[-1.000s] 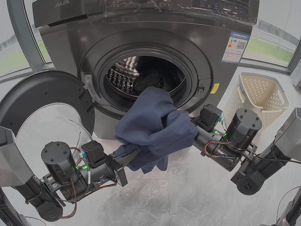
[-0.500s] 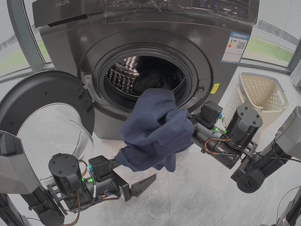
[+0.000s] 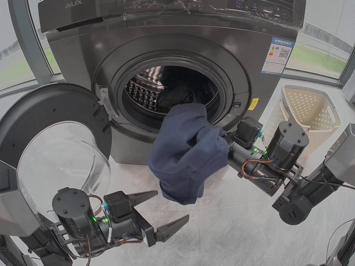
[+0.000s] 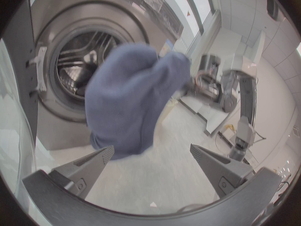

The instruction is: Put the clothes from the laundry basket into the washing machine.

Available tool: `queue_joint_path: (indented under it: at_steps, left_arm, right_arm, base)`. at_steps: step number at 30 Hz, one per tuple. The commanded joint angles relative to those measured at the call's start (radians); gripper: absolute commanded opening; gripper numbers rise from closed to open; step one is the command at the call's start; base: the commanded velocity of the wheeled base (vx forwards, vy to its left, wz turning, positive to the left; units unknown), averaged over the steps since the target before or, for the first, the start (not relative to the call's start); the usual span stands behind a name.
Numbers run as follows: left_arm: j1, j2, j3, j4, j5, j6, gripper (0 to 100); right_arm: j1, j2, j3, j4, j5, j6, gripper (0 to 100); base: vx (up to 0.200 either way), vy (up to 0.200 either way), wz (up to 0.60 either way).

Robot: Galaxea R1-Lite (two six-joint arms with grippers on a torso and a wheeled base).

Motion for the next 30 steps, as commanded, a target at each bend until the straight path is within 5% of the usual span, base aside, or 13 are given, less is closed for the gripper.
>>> queue_joint_path:
  at_steps: [1, 6, 15, 18, 30]
  left_arm:
    - [0.032, -0.092, -0.092, 0.001, 0.001, -0.008, 100]
    - [0.111, -0.056, -0.175, 0.007, -0.005, 0.0, 100]
    - [0.082, 0.106, -0.178, -0.001, -0.019, 0.022, 100]
    - [0.063, 0.138, -0.204, -0.001, -0.057, 0.023, 100]
    - [0.083, 0.298, -0.408, -0.001, -0.057, 0.025, 100]
  right_arm:
    - [-0.006, 0.0, 0.048, 0.0, 0.008, -0.006, 0]
    - [0.003, 0.0, 0.045, -0.001, 0.012, -0.009, 0]
    - [0.012, -0.004, 0.023, -0.001, 0.011, -0.009, 0]
    - [0.014, -0.004, 0.017, 0.0, 0.011, -0.009, 0]
    - [0.057, 0.0, 0.025, -0.009, 0.009, -0.006, 0]
  base:
    - [0.0, 0.0, 0.0]
    - [0.0, 0.0, 0.0]
    - [0.0, 0.0, 0.0]
    - [0.0, 0.0, 0.0]
    - [0.0, 0.0, 0.0]
